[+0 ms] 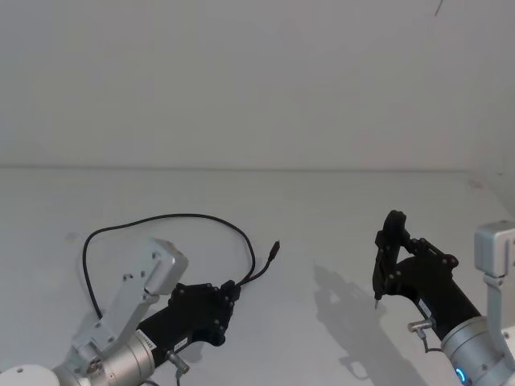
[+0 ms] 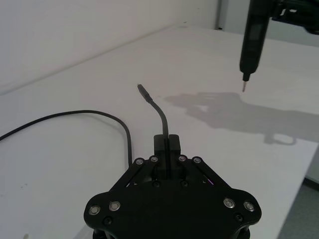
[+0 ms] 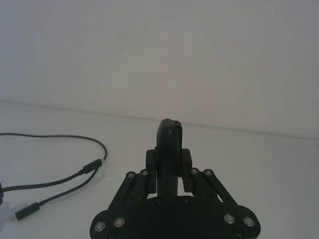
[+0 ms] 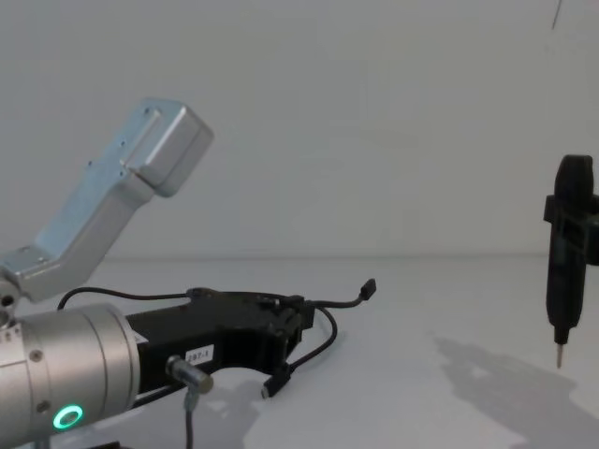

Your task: Pick up the data cable with the one hand.

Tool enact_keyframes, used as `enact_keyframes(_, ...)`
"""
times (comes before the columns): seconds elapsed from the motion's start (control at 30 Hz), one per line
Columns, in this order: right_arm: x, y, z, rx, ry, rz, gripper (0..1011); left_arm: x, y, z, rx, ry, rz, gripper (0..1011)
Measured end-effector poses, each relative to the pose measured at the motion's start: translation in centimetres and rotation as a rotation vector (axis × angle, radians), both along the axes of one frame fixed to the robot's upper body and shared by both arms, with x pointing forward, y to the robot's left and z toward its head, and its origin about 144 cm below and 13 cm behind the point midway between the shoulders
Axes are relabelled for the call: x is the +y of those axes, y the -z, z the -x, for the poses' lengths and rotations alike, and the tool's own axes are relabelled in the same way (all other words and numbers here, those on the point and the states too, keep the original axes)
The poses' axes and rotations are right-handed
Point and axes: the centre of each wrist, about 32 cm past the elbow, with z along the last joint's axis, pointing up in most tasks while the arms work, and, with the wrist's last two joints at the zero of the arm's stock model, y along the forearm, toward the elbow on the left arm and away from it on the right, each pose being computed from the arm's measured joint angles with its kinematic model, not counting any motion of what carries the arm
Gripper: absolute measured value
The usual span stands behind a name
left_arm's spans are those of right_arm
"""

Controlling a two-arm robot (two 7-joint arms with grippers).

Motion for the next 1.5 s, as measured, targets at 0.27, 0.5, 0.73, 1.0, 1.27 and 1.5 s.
enact_keyframes(0.27, 0.5, -0.6, -0.1, 0.002, -0.006, -0.043, 279, 0.2, -0.6, 0.6, 0.003, 0.014, 0.007, 40)
enact_keyframes(0.5, 1.8, -1.9, -0.5, 0.004, -0.016, -0.128, 279, 0.3, -0.9, 1.0, 0.004, 0.023, 0.012, 40)
enact_keyframes(0.73, 4.1, -3.5, -1.4, 0.011, -0.02, -0.224, 279, 0.3, -1.0, 1.2, 0.005, 0.027, 0.014, 40)
enact_keyframes(1.0, 7.2, -5.0, -2.9, 0.03, -0.013, -0.315, 279, 0.4, -1.1, 1.3, 0.005, 0.03, 0.015, 40)
enact_keyframes(1.27, 9.2, -5.6, -4.4, 0.041, -0.003, -0.361, 279, 0.4, -1.2, 1.4, 0.005, 0.031, 0.016, 40)
enact_keyframes(1.5, 10.4, -5.8, -5.4, 0.047, 0.004, -0.374, 279, 0.4, -1.2, 1.4, 0.005, 0.032, 0.016, 40)
